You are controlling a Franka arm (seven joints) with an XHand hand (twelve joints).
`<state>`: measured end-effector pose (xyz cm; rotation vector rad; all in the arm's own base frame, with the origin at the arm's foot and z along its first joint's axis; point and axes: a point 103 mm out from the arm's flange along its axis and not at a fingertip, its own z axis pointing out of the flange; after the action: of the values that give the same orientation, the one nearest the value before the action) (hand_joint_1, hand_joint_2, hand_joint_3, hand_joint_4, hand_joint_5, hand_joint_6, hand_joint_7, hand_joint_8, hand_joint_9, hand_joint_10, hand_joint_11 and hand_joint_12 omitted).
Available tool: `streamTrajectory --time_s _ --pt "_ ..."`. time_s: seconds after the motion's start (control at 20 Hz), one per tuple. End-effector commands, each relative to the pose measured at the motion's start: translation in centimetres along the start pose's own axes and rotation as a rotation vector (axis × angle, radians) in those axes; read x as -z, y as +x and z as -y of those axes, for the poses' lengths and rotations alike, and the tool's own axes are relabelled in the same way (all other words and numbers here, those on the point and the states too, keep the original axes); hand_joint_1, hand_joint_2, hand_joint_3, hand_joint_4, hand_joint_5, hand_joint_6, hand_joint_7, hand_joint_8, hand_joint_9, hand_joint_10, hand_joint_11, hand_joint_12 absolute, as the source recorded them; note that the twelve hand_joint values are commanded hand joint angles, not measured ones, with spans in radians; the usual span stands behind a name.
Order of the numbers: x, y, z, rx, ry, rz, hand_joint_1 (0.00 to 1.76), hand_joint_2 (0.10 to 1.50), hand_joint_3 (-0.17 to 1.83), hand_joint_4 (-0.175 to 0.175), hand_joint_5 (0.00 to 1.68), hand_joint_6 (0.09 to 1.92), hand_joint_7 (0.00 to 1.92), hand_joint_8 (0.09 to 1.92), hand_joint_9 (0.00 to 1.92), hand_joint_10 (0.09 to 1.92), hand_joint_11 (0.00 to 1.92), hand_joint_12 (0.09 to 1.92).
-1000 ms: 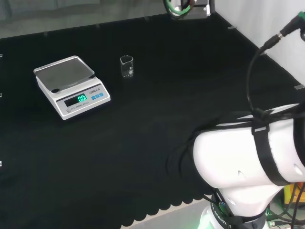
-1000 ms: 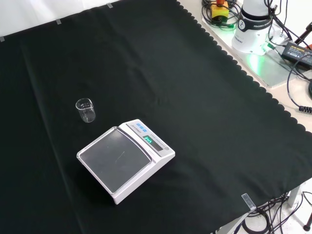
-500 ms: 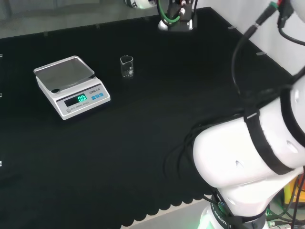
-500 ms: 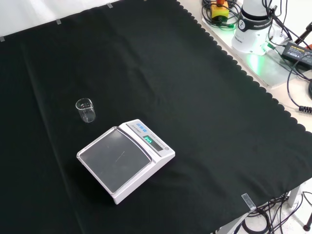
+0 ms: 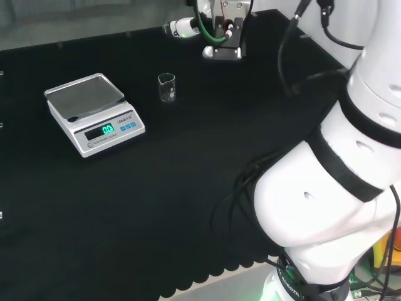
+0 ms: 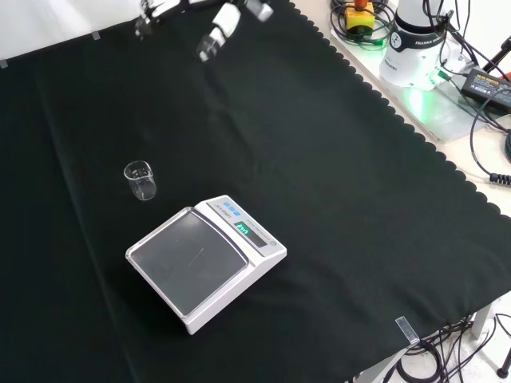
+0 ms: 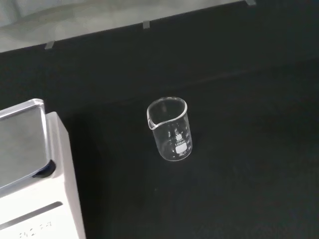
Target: Pick up the beaker.
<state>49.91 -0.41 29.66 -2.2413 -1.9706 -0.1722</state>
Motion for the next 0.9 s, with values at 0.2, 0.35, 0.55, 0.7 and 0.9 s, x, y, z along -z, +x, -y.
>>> streamTrajectory --time_s 0.2,0.35,0.55,0.7,0.9 --pt "-6.2 -0.3 -11.4 0.073 0.052 -0.059 0.40 0.93 0.15 -0.088 0.28 0.09 0.10 0.83 0.12 0.89 0.01 1.55" --pt "-7.5 -0.1 -12.3 0.081 0.081 -0.058 0.40 0.92 0.15 -0.089 0.28 0.09 0.10 0.83 0.11 0.89 0.01 1.55" --pt "-9.1 0.0 -12.7 0.118 0.110 -0.053 0.40 0.92 0.15 -0.089 0.29 0.09 0.11 0.84 0.11 0.89 0.02 1.55" --pt "-10.2 -0.3 -12.8 0.110 0.129 -0.058 0.40 0.92 0.14 -0.089 0.29 0.09 0.11 0.84 0.11 0.89 0.02 1.55" --pt "-11.4 -1.0 -12.9 0.087 0.153 -0.058 0.39 0.92 0.14 -0.089 0.29 0.09 0.12 0.84 0.11 0.89 0.01 1.55"
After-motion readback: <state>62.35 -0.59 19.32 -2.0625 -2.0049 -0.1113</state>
